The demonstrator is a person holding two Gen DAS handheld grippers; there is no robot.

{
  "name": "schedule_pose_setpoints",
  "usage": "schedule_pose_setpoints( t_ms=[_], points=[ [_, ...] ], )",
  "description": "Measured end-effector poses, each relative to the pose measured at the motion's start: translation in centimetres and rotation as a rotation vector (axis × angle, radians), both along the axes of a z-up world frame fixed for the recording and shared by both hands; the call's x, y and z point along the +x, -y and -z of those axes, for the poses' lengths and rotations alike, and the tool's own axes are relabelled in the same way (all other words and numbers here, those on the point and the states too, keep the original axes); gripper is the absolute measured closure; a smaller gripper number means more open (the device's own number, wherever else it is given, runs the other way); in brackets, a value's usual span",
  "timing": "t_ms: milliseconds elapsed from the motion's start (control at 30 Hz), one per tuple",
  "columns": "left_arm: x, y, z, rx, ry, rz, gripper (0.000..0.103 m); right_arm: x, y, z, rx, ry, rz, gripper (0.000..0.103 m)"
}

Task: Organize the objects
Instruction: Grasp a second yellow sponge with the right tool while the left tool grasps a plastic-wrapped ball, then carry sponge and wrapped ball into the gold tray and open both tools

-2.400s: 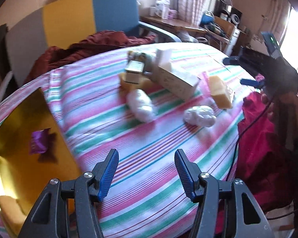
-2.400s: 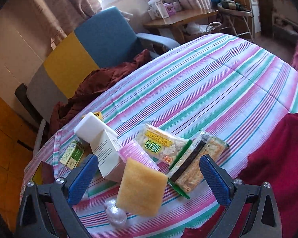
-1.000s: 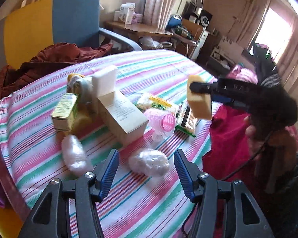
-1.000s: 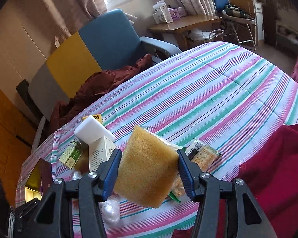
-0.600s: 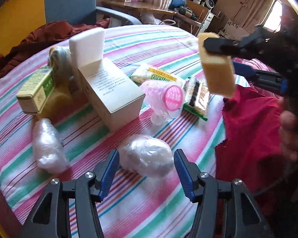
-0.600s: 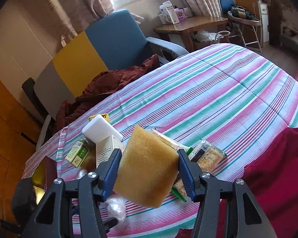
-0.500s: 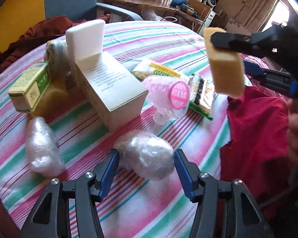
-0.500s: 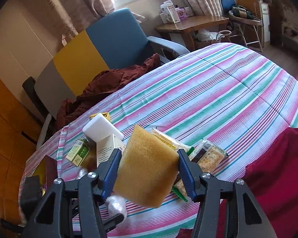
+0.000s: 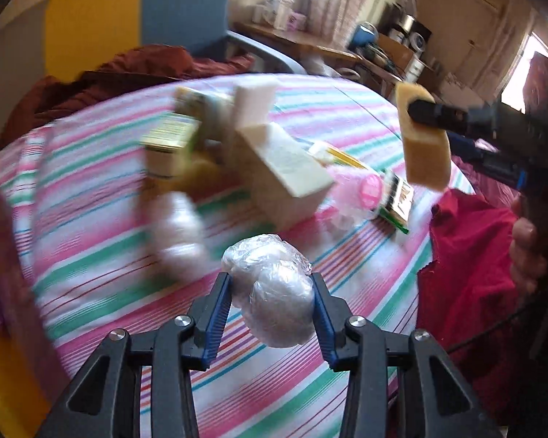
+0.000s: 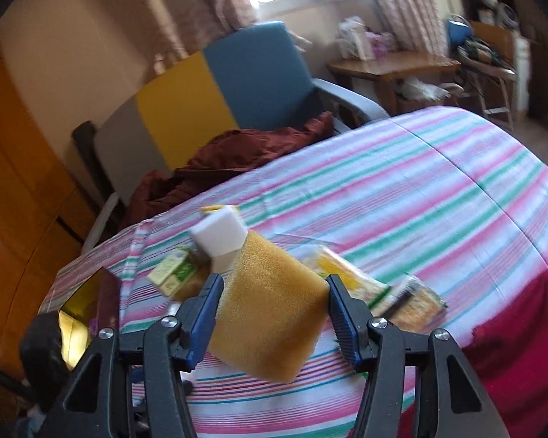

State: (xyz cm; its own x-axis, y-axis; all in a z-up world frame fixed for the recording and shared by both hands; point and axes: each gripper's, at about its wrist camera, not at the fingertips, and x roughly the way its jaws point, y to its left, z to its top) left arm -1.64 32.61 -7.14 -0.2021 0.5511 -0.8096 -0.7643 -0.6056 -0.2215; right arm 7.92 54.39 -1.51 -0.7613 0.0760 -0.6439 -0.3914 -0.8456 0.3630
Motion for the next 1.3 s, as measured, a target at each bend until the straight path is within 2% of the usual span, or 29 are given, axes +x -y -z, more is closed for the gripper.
schedule_pose_setpoints(
  t_ms=[233, 433, 533, 600, 633, 733, 767, 800, 1133, 1300],
  points=[
    [-1.0, 7.5, -2.7, 0.052, -0.043, -0.163, 0.060, -1.2, 3.3, -0.2, 0.030, -0.018, -0.121, 0.045],
    [-1.9, 13.7, -4.1, 0.083, -0.067, -0.291, 0.060, -2.5, 6.9, 0.2, 0.063, 0.020, -0.218, 0.045],
    [-2.3, 17.4, -4.5, 0.093, -0.078, -0.367, 0.060, -3.3, 9.4, 0.0, 0.055, 0.023, -0.281, 0.045],
    [-2.4, 19.0, -4.5, 0.091, -0.086, -0.408, 0.060, -4.6, 12.7, -0.3, 0.036, 0.013, -0.362, 0.045],
    [-2.5, 20.3, -4.6, 0.092, -0.089, -0.438, 0.060, -4.6, 12.7, -0.3, 0.036, 0.013, -0.362, 0.045],
    [-2.6, 23.9, -4.8, 0.105, -0.097, -0.513, 0.060, -6.2, 16.6, -0.4, 0.024, 0.012, -0.460, 0.045],
    [-2.5, 25.1, -4.8, 0.109, -0.100, -0.535, 0.060, -7.3, 19.9, -0.4, 0.027, 0.013, -0.536, 0.045],
    [-2.5, 26.4, -4.9, 0.117, -0.101, -0.564, 0.060, -7.3, 19.9, -0.4, 0.027, 0.013, -0.536, 0.045],
    [-2.7, 34.1, -5.7, 0.152, -0.132, -0.707, 0.060, -10.8, 31.9, 0.8, 0.019, 0.059, -0.784, 0.045],
    [-3.3, 35.8, -6.1, 0.162, -0.144, -0.724, 0.060, -12.6, 35.3, 1.7, 0.011, 0.102, -0.824, 0.045]
  ],
)
